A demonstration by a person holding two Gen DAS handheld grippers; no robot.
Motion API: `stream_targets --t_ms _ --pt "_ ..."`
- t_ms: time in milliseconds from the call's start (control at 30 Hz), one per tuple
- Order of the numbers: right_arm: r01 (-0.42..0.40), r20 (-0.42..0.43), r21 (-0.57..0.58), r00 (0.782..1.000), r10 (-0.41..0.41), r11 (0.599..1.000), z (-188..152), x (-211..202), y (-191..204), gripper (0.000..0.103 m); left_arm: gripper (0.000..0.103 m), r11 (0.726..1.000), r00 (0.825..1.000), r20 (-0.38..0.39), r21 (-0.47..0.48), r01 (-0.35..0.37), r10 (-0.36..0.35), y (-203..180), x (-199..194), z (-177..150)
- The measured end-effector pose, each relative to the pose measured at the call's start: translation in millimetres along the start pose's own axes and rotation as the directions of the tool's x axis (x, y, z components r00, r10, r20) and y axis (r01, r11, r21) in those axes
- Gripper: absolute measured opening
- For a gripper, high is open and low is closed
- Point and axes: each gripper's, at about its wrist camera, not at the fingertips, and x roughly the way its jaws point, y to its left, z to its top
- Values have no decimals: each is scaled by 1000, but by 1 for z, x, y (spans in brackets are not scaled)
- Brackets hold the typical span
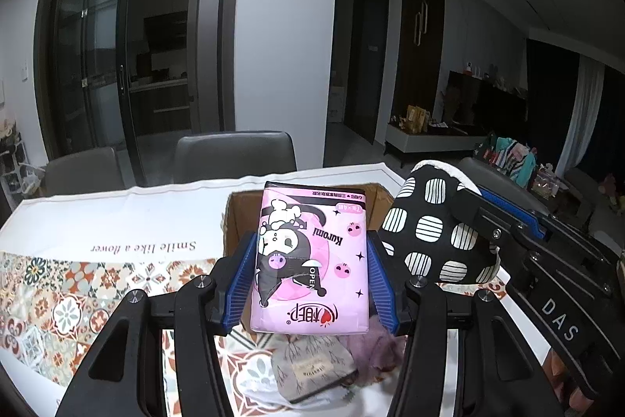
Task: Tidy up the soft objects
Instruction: 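Lift the tissue pack with the left gripper while the right gripper carries the dotted pouch over the box, then open the left gripper over the box while the right gripper drops the dotted pouch inside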
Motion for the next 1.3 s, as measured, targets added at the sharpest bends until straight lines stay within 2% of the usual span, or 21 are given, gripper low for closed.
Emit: stream_targets --t_ms 333,700,1033,1300 --pt "-3 28 -15 1000 3 1000 19 22 -1 13 53 999 1000 22 28 -16 15 6 24 22" --pt "-28 1 -2 1000 28 1000 29 61 -12 13 53 998 999 -1 49 -36 36 9 67 36" --pt "-25 -87 19 996 27 1000 19 104 -27 13 53 996 995 -77 66 -52 57 12 117 29" --pt "-11 -170 27 985 15 1000 4 135 -37 13 53 998 985 -167 55 -30 39 14 149 12"
